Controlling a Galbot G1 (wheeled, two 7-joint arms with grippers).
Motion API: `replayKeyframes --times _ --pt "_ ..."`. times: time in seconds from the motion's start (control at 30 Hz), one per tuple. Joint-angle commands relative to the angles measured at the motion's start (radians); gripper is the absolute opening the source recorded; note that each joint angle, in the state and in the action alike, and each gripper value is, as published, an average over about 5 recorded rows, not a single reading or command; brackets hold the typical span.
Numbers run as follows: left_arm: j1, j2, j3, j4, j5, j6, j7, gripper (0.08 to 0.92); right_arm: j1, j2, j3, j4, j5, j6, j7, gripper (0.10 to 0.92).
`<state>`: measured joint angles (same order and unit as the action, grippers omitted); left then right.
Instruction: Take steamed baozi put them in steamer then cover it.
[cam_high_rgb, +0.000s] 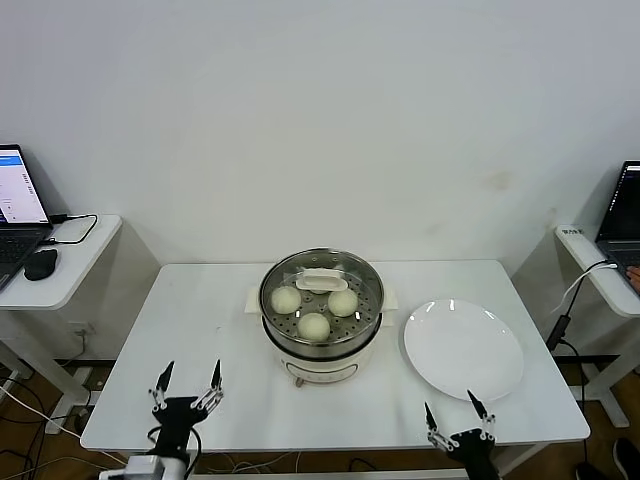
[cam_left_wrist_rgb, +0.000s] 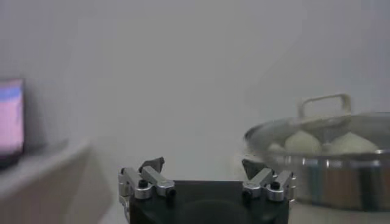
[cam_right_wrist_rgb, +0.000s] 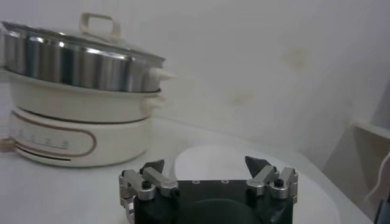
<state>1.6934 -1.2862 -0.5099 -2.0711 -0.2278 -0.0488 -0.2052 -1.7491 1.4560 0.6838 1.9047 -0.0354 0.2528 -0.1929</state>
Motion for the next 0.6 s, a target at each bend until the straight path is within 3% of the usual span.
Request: replayKeyframes --times 0.03,0.6 --pt "0.12 -0.002 -0.048 -0.004 -0.115 -0.044 -0.001 0.823 -0.048 -0.017 -0.032 0.043 0.017 0.0 0.001 0.823" --pt "0.17 -0.009 -0.022 0.0 -0.033 -0.034 0.026 0.823 -0.073 -0.033 -0.057 0.106 0.077 -0.06 0.0 0.823"
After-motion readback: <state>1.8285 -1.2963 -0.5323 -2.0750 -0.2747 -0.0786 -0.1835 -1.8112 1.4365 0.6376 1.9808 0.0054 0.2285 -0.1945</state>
